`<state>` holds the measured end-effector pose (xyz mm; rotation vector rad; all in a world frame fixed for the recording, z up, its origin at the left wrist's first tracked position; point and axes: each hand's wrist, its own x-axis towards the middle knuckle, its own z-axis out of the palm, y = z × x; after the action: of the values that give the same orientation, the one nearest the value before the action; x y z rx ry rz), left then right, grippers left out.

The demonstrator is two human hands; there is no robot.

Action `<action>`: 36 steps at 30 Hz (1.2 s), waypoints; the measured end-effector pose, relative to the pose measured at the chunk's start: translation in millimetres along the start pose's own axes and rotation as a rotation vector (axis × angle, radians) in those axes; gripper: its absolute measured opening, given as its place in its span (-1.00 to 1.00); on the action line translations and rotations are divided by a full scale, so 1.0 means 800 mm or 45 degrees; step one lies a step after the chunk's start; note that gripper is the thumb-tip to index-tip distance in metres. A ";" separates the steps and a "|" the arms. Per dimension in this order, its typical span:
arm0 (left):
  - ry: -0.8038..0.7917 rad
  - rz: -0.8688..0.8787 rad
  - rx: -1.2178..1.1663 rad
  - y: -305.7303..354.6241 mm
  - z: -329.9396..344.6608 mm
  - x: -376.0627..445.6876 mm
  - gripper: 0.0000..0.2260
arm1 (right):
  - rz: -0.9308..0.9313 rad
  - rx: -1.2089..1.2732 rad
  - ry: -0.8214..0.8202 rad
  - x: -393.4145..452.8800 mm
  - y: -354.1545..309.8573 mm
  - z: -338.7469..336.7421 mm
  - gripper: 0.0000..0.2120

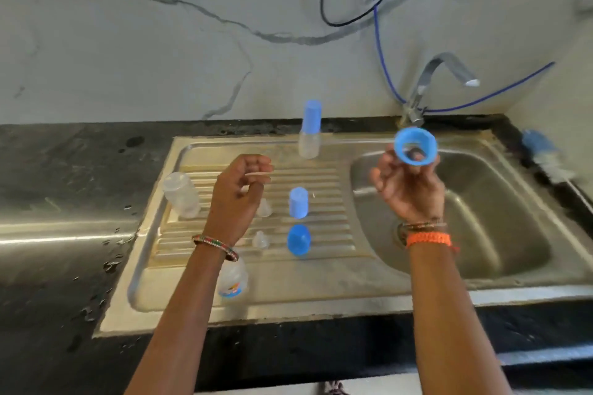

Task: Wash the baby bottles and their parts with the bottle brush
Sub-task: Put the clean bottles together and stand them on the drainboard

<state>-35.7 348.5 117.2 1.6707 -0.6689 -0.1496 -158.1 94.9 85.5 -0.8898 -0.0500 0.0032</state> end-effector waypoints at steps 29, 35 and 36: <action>0.332 -0.581 -0.818 -0.003 -0.042 -0.044 -0.86 | 0.080 -1.987 0.295 0.103 0.131 0.117 -0.77; 0.380 -0.655 -0.860 -0.008 -0.049 -0.052 -0.90 | 0.216 -2.369 0.012 0.110 0.161 0.121 -0.76; 0.372 -0.653 -0.866 -0.008 -0.047 -0.049 -0.89 | 0.186 -2.240 0.103 0.111 0.143 0.119 -0.77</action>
<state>-48.9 401.0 109.0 1.1313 0.0572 -0.4366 -71.3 243.0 60.5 -2.6494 0.1177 0.0676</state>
